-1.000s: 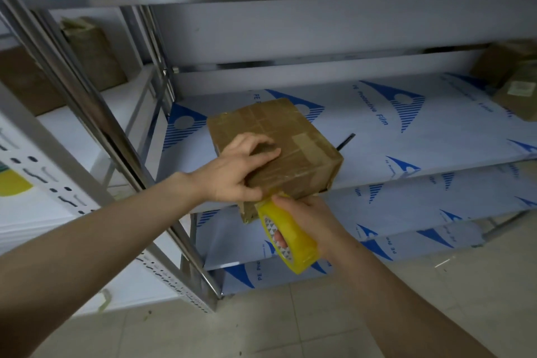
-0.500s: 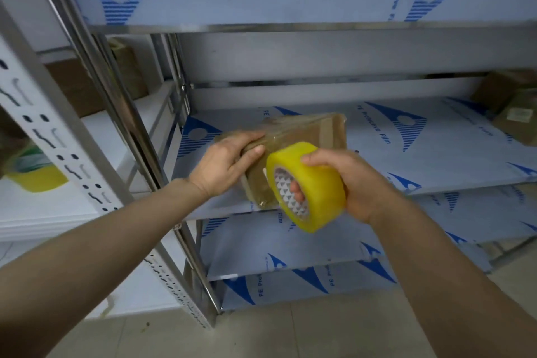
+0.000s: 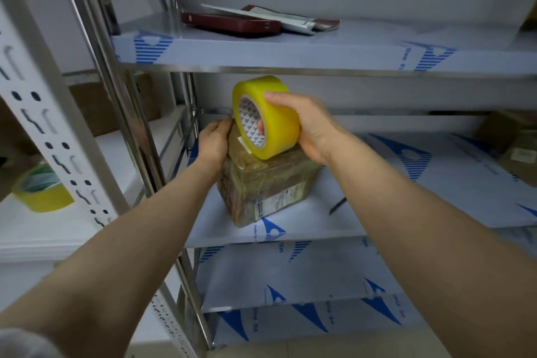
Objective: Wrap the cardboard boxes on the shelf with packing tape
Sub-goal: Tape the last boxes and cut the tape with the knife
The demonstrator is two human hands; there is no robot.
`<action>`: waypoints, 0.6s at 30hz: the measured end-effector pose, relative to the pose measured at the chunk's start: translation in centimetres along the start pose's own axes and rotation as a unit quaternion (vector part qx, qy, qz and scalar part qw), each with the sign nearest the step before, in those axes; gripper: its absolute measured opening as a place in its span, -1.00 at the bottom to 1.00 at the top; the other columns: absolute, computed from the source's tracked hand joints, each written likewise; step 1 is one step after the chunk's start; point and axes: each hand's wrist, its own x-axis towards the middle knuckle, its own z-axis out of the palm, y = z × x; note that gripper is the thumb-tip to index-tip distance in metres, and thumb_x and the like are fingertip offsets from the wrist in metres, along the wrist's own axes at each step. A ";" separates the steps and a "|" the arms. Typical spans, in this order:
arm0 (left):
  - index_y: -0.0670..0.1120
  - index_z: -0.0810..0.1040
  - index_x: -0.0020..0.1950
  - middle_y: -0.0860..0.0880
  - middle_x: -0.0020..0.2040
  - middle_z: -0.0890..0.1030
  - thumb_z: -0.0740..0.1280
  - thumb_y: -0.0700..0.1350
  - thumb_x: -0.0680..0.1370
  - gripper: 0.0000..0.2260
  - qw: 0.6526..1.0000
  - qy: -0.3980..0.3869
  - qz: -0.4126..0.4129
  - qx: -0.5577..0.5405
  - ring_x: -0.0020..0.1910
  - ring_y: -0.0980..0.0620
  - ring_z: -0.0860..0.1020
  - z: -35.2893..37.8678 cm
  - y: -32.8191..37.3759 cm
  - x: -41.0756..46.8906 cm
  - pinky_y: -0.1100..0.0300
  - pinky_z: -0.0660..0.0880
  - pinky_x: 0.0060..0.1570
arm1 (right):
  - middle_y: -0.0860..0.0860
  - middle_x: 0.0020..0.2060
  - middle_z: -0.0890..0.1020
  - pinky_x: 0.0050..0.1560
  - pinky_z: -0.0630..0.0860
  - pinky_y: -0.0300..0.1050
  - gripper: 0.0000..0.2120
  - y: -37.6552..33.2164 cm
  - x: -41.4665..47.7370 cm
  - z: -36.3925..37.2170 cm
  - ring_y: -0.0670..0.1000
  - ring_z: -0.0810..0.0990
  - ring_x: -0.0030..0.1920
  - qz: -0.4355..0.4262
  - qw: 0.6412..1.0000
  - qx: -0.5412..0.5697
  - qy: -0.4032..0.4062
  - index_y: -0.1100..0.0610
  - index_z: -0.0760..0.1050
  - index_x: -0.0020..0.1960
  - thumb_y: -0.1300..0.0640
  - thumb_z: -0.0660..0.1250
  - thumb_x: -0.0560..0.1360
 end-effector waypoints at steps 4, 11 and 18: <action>-0.22 0.55 0.22 -0.17 0.09 0.61 0.25 -0.04 0.60 -0.69 0.999 0.034 -0.008 0.017 0.01 -0.11 0.59 0.3 0.1 0.8 0.14 0.54 -0.04 | 0.14 -0.47 0.63 -0.36 0.60 -0.13 -0.74 -1.7 -0.6 0.7 0.02 0.59 -0.50 -0.009 0.998 -0.055 0.012 0.28 0.55 -0.24 0.09 0.43 0.46; -0.24 0.56 0.20 -0.18 0.04 0.61 0.26 -0.04 0.60 -0.69 0.998 0.025 -0.002 0.060 -0.04 -0.08 0.57 0.5 0.2 1.2 0.15 0.49 0.05 | 0.12 -0.45 0.65 -0.36 0.61 -0.13 -0.77 -2.1 -4.0 -1.3 0.03 0.61 -0.44 0.021 0.994 -0.105 0.025 0.29 0.56 -0.14 0.10 0.42 0.46; -0.20 0.55 0.15 -0.14 -0.02 0.63 0.24 -0.04 0.61 -0.73 0.997 -0.011 -0.003 0.070 -0.08 -0.05 0.60 0.9 0.3 0.3 0.30 0.53 -0.10 | -0.08 -0.61 0.57 -0.58 0.44 -0.38 -0.75 2.6 -7.4 -2.9 -0.18 0.53 -0.60 0.064 0.992 -0.091 0.052 0.12 0.47 -0.29 0.04 0.37 0.51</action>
